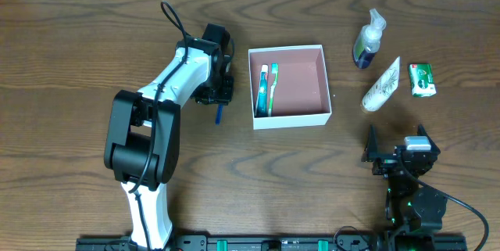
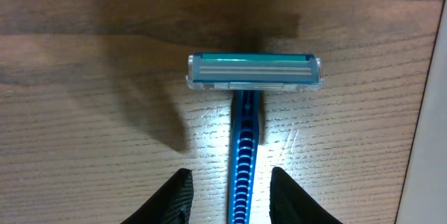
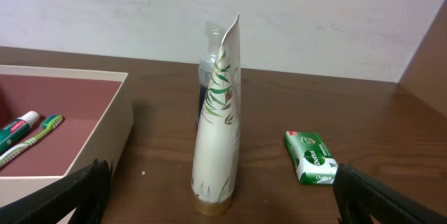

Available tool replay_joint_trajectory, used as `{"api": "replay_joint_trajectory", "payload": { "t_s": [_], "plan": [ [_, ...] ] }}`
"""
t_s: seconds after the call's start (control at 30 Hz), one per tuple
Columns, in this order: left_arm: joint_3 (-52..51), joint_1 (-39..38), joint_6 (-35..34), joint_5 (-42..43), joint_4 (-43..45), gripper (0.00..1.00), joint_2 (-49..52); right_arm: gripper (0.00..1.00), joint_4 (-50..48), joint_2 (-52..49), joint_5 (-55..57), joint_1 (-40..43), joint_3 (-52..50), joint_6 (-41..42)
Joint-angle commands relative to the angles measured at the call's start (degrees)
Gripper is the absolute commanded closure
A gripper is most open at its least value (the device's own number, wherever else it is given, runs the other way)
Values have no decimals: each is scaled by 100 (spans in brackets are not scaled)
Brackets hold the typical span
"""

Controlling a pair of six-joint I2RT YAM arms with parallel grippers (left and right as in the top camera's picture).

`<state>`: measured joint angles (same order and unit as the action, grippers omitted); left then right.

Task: Pack container
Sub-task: 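Lower the left gripper and grasp the razor handle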

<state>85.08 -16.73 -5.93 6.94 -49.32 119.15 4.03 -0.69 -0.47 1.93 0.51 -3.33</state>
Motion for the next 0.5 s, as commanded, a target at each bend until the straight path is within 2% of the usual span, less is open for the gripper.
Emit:
{"api": "replay_joint_trajectory", "payload": {
  "t_s": [0.0,0.47],
  "plan": [
    [-24,-13,-22,-9,28,68,90,1,9,31,22,-83,-20,70],
    [-24,-13,-33,-28,59,68,232,1,11,31,22,-83,-20,70]
  ]
}}
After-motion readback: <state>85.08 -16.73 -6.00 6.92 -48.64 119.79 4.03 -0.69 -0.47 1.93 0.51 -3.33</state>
